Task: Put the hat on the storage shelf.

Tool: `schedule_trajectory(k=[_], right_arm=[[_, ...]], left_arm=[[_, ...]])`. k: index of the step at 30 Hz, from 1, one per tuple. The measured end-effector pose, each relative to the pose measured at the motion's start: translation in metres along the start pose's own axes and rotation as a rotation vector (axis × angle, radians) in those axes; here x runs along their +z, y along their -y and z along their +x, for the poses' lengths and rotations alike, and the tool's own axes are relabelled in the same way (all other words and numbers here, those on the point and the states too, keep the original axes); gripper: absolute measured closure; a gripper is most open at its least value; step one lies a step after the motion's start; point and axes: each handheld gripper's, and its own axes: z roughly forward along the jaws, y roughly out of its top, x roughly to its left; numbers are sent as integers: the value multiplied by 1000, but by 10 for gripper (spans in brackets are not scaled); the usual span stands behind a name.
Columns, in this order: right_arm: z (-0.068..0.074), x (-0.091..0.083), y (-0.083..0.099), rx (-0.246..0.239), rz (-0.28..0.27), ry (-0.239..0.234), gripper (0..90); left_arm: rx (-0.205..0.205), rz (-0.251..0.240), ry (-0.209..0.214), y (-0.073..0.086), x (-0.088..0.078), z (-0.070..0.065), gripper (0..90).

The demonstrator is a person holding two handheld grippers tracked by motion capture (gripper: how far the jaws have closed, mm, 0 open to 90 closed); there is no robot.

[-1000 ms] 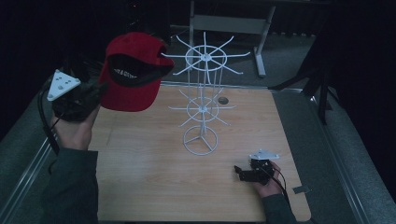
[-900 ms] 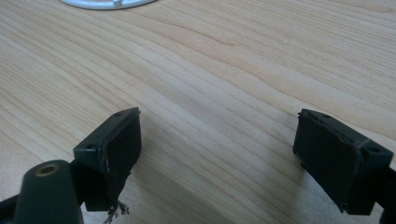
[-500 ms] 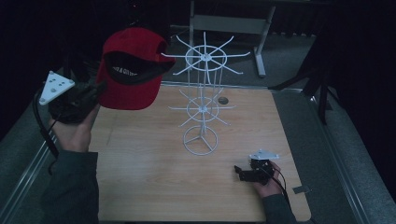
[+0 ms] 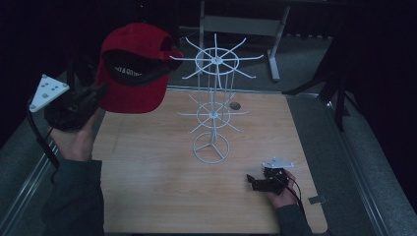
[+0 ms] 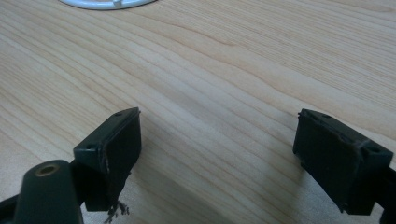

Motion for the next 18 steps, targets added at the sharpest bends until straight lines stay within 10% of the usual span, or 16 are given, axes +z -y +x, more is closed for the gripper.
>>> schedule_trajectory(k=[18], right_arm=[[0, 0, 0, 0, -1, 0, 151]], left_arm=[[15, -36, 16, -13, -13, -7, 864]])
